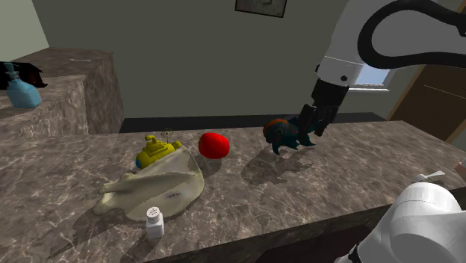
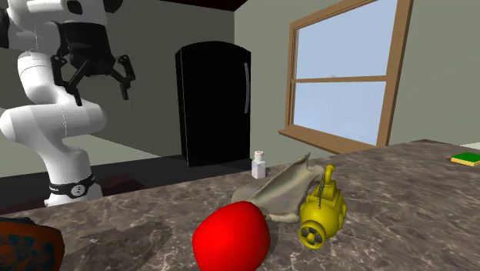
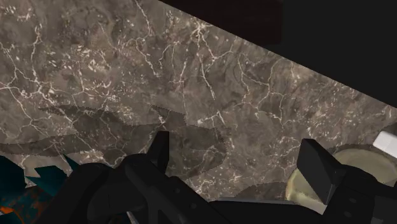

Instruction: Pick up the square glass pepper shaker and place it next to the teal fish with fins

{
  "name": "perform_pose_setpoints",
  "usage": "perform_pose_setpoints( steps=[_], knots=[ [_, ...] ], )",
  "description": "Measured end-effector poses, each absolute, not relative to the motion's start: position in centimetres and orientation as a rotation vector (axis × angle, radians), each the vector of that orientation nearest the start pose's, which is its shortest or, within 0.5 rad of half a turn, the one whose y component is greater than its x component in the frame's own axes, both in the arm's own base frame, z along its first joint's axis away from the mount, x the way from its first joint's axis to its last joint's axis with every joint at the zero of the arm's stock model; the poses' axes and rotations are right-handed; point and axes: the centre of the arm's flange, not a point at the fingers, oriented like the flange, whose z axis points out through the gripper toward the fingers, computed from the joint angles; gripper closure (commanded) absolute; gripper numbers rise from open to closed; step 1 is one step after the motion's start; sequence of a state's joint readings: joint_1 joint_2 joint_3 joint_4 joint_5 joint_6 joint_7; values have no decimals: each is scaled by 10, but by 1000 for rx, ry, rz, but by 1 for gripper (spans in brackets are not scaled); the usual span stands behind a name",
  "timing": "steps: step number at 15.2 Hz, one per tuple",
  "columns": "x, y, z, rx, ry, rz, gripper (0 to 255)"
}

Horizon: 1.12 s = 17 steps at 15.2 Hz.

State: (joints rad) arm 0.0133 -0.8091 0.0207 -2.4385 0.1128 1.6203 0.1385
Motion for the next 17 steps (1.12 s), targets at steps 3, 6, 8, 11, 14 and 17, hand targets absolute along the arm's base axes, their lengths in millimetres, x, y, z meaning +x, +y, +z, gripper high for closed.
perform_pose_setpoints(
  steps=[3,6,8,11,14,17],
  knots=[
    [310,39,558,-3042,180,30,0],
    [321,66,546,-3046,186,39,0],
    [330,91,536,-3049,190,45,0],
    [345,127,521,-3053,197,53,0],
    [356,164,508,-3057,203,62,0],
    [370,199,491,-3062,210,71,0]
  ],
)
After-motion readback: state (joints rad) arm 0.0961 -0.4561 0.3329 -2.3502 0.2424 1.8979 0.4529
